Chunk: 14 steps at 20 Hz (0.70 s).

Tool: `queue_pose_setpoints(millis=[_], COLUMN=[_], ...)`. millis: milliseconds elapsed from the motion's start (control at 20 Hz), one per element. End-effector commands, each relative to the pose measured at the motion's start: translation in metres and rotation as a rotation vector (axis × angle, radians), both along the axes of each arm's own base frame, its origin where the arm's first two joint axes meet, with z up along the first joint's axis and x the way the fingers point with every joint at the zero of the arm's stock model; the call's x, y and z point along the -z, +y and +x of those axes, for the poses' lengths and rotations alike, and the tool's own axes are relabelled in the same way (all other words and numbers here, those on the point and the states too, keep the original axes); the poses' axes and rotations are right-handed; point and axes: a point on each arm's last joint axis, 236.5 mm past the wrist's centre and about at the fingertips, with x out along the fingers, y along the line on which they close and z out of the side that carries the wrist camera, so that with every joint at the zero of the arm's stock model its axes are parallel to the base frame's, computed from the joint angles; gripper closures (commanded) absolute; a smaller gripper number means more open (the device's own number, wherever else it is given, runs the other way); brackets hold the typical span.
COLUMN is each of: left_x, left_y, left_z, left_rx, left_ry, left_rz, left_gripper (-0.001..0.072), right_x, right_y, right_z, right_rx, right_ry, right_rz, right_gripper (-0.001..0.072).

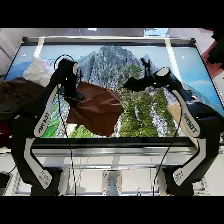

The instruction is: Fold the shirts.

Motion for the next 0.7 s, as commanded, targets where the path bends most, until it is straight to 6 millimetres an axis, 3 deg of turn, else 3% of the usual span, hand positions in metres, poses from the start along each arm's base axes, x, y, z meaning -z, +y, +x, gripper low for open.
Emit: queue_pose_setpoints(millis=[0,250,500,550,600,650], left_x=[-0.002,0.002,0.002,0.002,0.002,0.003], left_y=[-0.017,-0.032,-0.034,-0.034,-0.035,-0.035], left_z=[-0.001,0.009,0.012,0.012,0.013,0.016], left_rx=[-0.005,-0.004,-0.001,0.0,0.008,0.014], left_ry=[-0.004,-0.049,-0.059,-0.06,-0.063,-0.073], left_rz=[-0.078,-0.142,-0.152,-0.153,-0.155,-0.159], left_gripper=[0.0695,0.0695,0.0695,0.0694,0.0695,0.0695], right_x=[0.027,0.048,0.064,0.063,0.06,0.056], right_y=[0.034,0.066,0.087,0.09,0.095,0.098], right_z=[-0.001,-0.018,-0.04,-0.04,-0.041,-0.038], right_rx=[0.007,-0.058,-0.12,-0.124,-0.137,-0.148], right_ry=[0.097,0.202,0.247,0.241,0.224,0.199], right_rz=[0.08,0.119,0.105,0.107,0.119,0.14], right_gripper=[0.0343,0.0342,0.0345,0.0416,0.067,0.0681])
